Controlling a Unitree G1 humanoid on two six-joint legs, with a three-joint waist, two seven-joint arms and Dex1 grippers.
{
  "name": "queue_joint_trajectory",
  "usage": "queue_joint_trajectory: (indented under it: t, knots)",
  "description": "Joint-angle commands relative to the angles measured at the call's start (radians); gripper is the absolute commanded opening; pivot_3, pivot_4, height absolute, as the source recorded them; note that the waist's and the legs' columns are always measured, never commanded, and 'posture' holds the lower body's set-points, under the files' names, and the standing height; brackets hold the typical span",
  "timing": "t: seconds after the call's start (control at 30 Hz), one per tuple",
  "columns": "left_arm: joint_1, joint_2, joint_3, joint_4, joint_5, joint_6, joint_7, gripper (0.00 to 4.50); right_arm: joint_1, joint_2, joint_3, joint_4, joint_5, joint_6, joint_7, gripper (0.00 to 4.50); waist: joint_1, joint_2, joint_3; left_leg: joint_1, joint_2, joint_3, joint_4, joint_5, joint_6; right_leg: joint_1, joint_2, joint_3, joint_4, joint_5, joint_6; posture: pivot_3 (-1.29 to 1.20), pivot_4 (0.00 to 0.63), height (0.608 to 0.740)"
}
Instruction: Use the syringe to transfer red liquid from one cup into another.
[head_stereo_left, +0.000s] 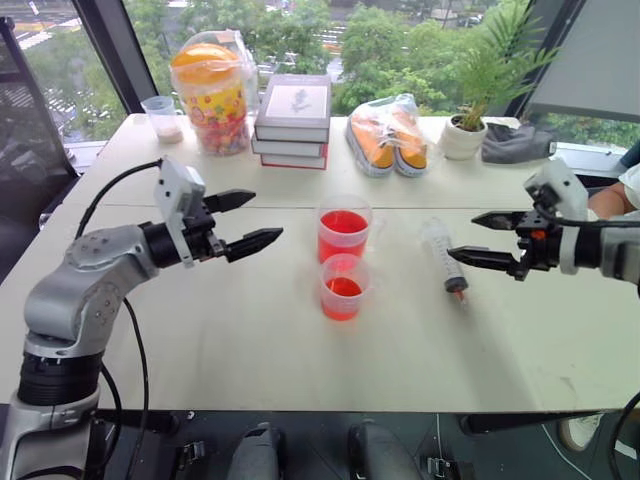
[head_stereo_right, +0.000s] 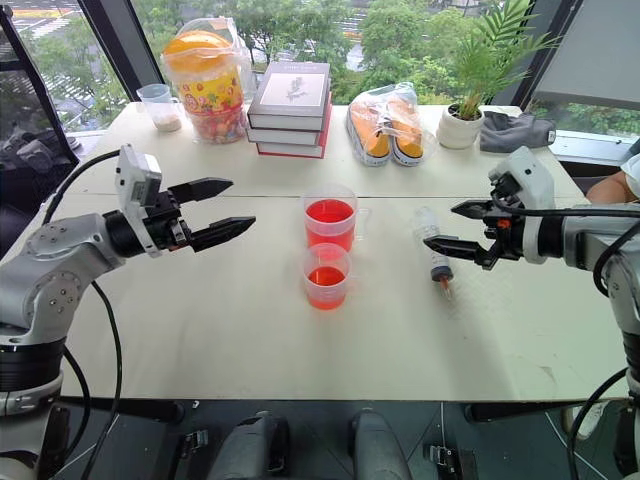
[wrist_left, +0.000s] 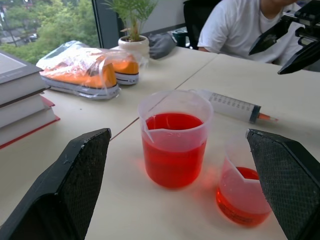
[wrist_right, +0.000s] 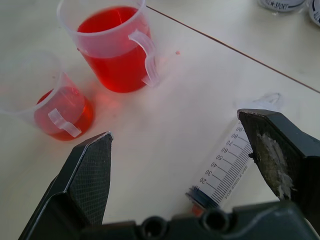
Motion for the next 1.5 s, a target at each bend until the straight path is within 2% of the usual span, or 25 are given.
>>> queue_joint_trajectory:
  t: [0.03, 0.67, 0.93, 1.03, 1.17, 1.37, 1.5]
  knots:
    - [-0.015, -0.006, 0.008, -0.016, -0.011, -0.013, -0.003, 4.5, 0.0, -0.026, -0.044, -0.033, 0.012, -0.009, -0.009, 4.39, -0.001, 0.0, 0.0, 0.0, 0.0, 0.0, 0.0, 0.0, 0.0, 0.0, 0.0, 0.0, 0.0, 0.0, 0.0, 0.0, 0.15, 0.74]
    - [-0.023, -0.025, 0.006, -0.02, -0.019, -0.01, -0.011, 4.5, 0.003, -0.043, 0.006, -0.033, 0.012, 0.022, -0.041, 4.39, 0.0, 0.0, 0.0, 0.0, 0.0, 0.0, 0.0, 0.0, 0.0, 0.0, 0.0, 0.0, 0.0, 0.0, 0.0, 0.0, 0.15, 0.74]
    - [-0.021, -0.025, 0.006, -0.021, -0.016, -0.011, -0.015, 4.5, -0.096, -0.043, 0.09, 0.013, -0.003, 0.128, -0.092, 4.39, 0.0, 0.0, 0.0, 0.0, 0.0, 0.0, 0.0, 0.0, 0.0, 0.0, 0.0, 0.0, 0.0, 0.0, 0.0, 0.0, 0.15, 0.74]
    - [-0.024, -0.027, 0.004, -0.019, -0.014, -0.012, -0.015, 4.5, -0.22, -0.024, 0.168, 0.094, -0.018, 0.251, -0.132, 4.39, -0.004, 0.0, 0.0, 0.0, 0.0, 0.0, 0.0, 0.0, 0.0, 0.0, 0.0, 0.0, 0.0, 0.0, 0.0, 0.0, 0.15, 0.74]
    - [-0.034, -0.038, -0.01, -0.01, -0.006, -0.019, -0.015, 4.5, -0.425, 0.078, 0.313, 0.331, -0.105, 0.36, -0.214, 4.39, -0.006, 0.0, 0.0, 0.001, 0.0, 0.0, 0.001, 0.0, 0.0, 0.0, 0.0, 0.001, 0.0, 0.0, -0.001, 0.0, 0.15, 0.74]
    - [-0.041, -0.066, -0.021, -0.004, 0.006, -0.031, -0.005, 4.5, -0.592, 0.204, 0.478, 0.653, -0.251, 0.293, -0.24, 4.39, -0.001, 0.0, 0.0, -0.001, 0.0, 0.001, 0.0, 0.0, 0.0, -0.001, 0.0, 0.0, 0.0, 0.002, 0.002, 0.0, 0.15, 0.74]
    - [-0.029, -0.082, -0.017, -0.016, 0.005, -0.034, 0.009, 4.5, -0.654, 0.284, 0.537, 0.844, -0.326, 0.205, -0.224, 4.39, -0.001, 0.0, 0.0, -0.002, 0.0, 0.001, 0.0, 0.0, 0.0, -0.002, 0.0, 0.0, 0.0, 0.002, 0.002, 0.0, 0.15, 0.74]
